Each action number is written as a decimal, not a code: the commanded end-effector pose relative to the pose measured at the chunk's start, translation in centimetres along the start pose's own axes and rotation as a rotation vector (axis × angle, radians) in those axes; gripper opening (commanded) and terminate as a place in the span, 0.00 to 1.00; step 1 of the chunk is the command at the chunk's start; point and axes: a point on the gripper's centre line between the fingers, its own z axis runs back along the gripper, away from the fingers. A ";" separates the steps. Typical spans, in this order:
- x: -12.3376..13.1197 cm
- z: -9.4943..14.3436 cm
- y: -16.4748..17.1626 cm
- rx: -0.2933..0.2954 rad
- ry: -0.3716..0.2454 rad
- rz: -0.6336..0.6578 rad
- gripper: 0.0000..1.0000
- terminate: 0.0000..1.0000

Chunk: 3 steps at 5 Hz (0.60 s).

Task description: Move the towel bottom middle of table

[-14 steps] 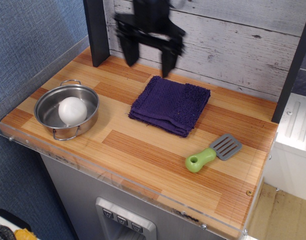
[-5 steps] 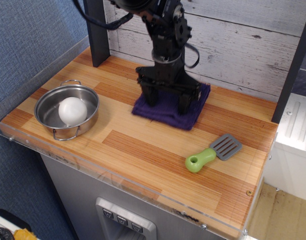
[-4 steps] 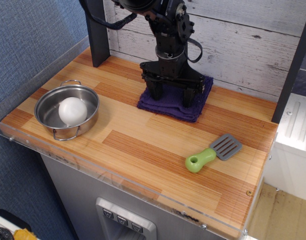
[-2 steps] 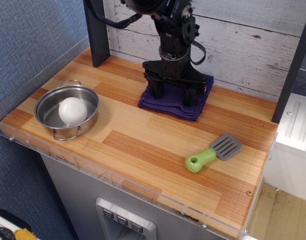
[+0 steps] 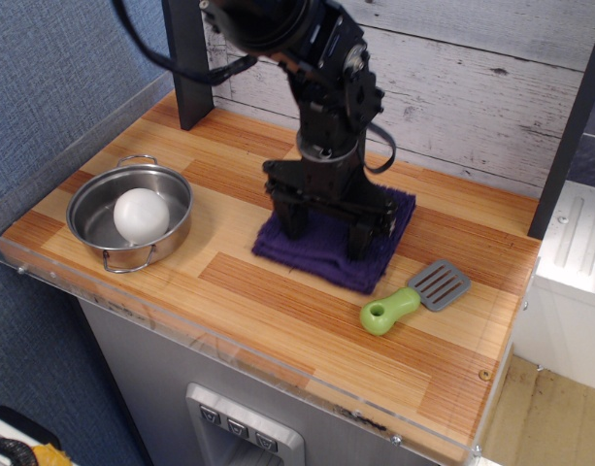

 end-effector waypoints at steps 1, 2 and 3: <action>-2.6 1.8 0.5 -0.028 -0.009 -0.011 1.00 0.00; -3.8 2.5 1.0 -0.053 -0.012 -0.013 1.00 0.00; -4.5 2.7 1.3 -0.052 -0.013 -0.020 1.00 0.00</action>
